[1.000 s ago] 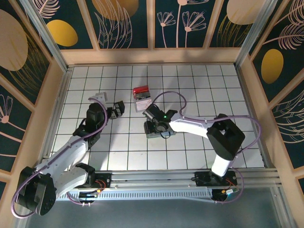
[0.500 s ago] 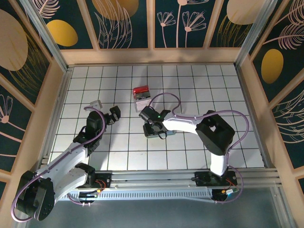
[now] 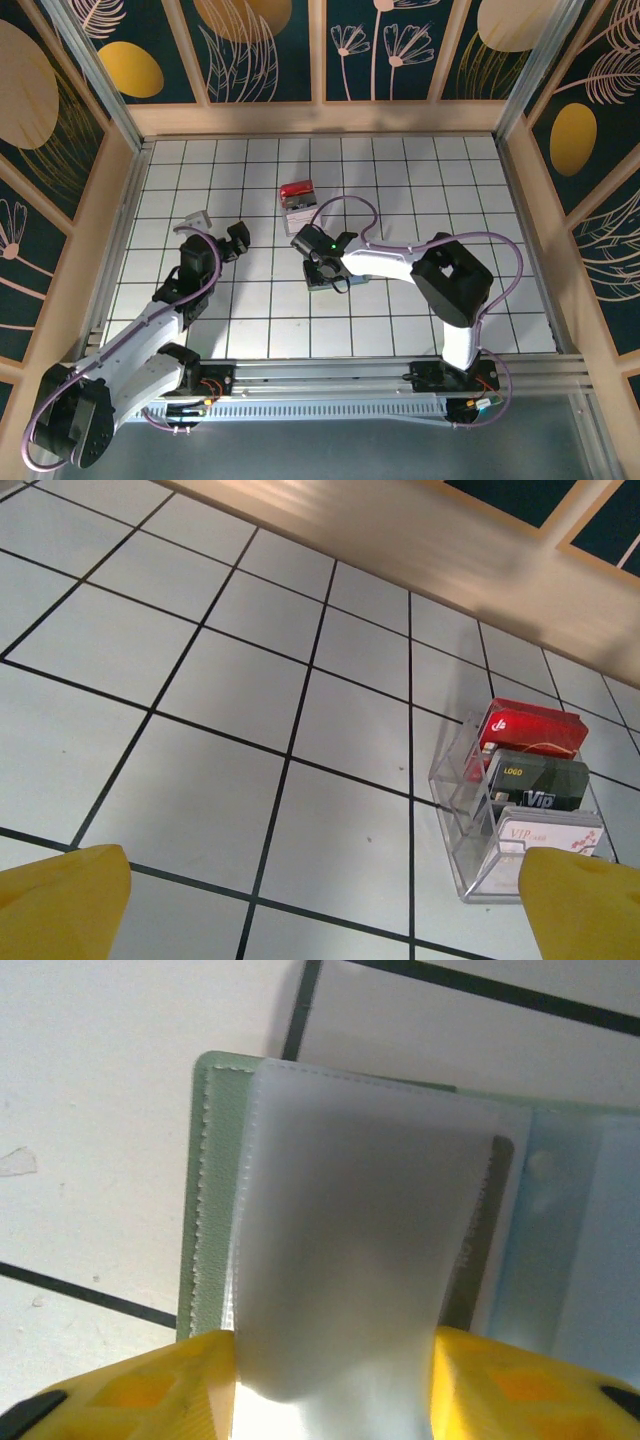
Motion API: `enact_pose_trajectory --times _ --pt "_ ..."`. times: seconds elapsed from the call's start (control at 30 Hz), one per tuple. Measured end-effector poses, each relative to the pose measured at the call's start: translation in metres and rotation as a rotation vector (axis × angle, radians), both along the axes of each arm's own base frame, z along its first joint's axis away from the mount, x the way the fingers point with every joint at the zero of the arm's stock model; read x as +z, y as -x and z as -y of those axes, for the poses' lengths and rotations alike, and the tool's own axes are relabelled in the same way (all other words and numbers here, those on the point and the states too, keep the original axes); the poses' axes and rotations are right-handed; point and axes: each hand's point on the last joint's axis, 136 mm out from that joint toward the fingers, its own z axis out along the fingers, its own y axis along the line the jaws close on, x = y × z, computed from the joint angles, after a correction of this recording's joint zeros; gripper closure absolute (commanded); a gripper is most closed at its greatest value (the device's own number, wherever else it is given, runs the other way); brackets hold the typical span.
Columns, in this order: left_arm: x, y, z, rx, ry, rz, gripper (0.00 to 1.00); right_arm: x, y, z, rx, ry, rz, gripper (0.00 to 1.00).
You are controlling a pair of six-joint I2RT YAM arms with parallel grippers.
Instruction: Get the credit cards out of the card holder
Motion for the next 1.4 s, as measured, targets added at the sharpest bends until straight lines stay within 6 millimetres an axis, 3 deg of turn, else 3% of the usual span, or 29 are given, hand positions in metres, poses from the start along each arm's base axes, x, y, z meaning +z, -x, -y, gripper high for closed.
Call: enact_pose_trajectory --times 0.13,0.4,0.8,1.07,1.27,1.4 --pt "0.012 0.001 -0.001 -0.004 0.001 0.030 0.01 0.000 0.000 -0.001 0.004 -0.011 0.003 0.57" --pt "0.030 0.001 0.000 -0.014 -0.002 0.066 0.01 0.003 0.001 0.003 -0.005 -0.016 0.016 0.70" --pt "0.050 0.000 0.030 -0.087 -0.053 0.096 0.01 0.022 -0.013 0.014 -0.051 -0.005 0.098 0.65" --pt "0.058 -0.003 0.045 -0.112 -0.093 0.102 0.01 0.016 -0.020 0.039 -0.105 0.037 0.098 0.65" --pt "0.052 -0.005 0.054 -0.129 -0.121 0.083 0.01 0.021 -0.020 0.057 -0.144 0.035 0.105 0.68" --pt "0.046 -0.005 0.071 -0.173 -0.134 0.062 0.01 0.017 -0.018 0.074 -0.179 0.028 0.092 0.71"
